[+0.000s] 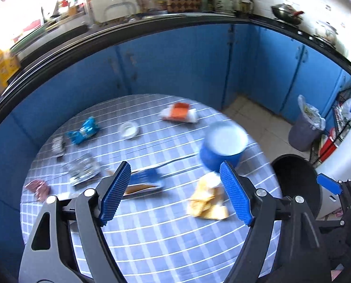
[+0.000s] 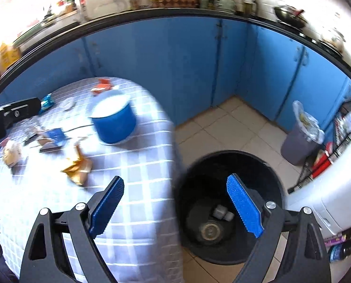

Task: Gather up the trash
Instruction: 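Grasp the white snack bag with the left tool while the right tool grasps the yellow wrapper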

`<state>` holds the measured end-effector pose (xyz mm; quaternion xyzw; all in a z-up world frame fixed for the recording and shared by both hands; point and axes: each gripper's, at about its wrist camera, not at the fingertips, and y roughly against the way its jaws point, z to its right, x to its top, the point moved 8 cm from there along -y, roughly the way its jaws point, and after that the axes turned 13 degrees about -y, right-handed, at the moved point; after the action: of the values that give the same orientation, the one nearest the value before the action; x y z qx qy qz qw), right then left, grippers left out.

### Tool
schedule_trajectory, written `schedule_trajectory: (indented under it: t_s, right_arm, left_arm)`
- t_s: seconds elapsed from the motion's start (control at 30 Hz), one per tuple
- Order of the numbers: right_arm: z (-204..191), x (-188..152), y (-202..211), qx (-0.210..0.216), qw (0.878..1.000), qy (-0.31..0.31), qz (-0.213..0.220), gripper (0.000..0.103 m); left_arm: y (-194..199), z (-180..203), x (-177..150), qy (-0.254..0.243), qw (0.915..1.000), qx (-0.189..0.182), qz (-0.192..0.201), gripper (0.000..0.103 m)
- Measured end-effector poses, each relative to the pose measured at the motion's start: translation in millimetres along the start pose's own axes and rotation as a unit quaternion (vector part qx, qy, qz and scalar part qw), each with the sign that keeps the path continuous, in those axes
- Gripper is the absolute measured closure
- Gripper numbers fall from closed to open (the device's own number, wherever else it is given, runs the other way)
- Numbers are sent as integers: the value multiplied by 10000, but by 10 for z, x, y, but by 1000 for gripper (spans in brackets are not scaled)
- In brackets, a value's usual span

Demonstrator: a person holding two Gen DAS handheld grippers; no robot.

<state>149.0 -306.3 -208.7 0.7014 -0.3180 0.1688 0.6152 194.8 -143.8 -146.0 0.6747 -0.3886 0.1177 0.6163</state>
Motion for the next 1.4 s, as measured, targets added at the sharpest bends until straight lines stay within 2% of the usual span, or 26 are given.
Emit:
schedule_trajectory:
  t_s: [0.17, 0.27, 0.37, 0.4, 0.6, 0.8, 0.97, 1.03, 1.07, 1.1, 1.17, 1.2, 1.27, 1.4]
  right_arm:
    - [-525, -95, -108, 303, 9988, 349, -162, 16]
    - [-815, -150, -165, 486, 9970, 557, -227, 16]
    - [-1072, -187, -241, 618, 9952, 698, -312, 16]
    - [-1148, -198, -287, 609, 9948, 735, -347, 16]
    - [-1278, -218, -552, 393, 9960, 594, -538, 16]
    - [-1258, -240, -749, 280, 9956, 452, -766, 16]
    - [-1303, -259, -826, 164, 9956, 531, -758, 16]
    - [-1321, -257, -817, 147, 9960, 572, -677, 17]
    - [-1325, -256, -807, 166, 9959, 591, -658, 19]
    - [-1333, -258, -805, 176, 9958, 613, -657, 28]
    - [-1369, -271, -789, 257, 9954, 665, -645, 40]
    - [-1389, -272, -774, 305, 9952, 686, -627, 47]
    - [-1386, -263, -736, 260, 9955, 753, -518, 52]
    - [-1397, -262, -666, 327, 9954, 768, -465, 60]
  left_arm:
    - [-25, -496, -274, 354, 9989, 220, -194, 25]
    - [-54, -804, -508, 634, 9970, 288, -330, 17]
    - [-82, -1133, -764, 877, 9933, 573, -486, 15]
    - [-93, -1189, -826, 929, 9925, 603, -525, 10]
    - [-359, -1444, -1172, 1116, 9884, 528, -885, 8]
    - [-615, -1489, -1286, 1110, 9865, 426, -1122, 8]
    - [-742, -1538, -1335, 1216, 9853, 354, -1144, 9]
    - [-748, -1533, -1347, 1240, 9854, 328, -1120, 14]
    - [-751, -1522, -1348, 1233, 9854, 315, -1131, 23]
    - [-757, -1513, -1352, 1230, 9853, 294, -1148, 30]
    - [-752, -1489, -1352, 1193, 9857, 308, -1152, 36]
    - [-748, -1482, -1346, 1174, 9861, 309, -1137, 43]
    - [-735, -1455, -1330, 1158, 9867, 257, -1115, 52]
    - [-665, -1389, -1276, 1080, 9885, 247, -1033, 56]
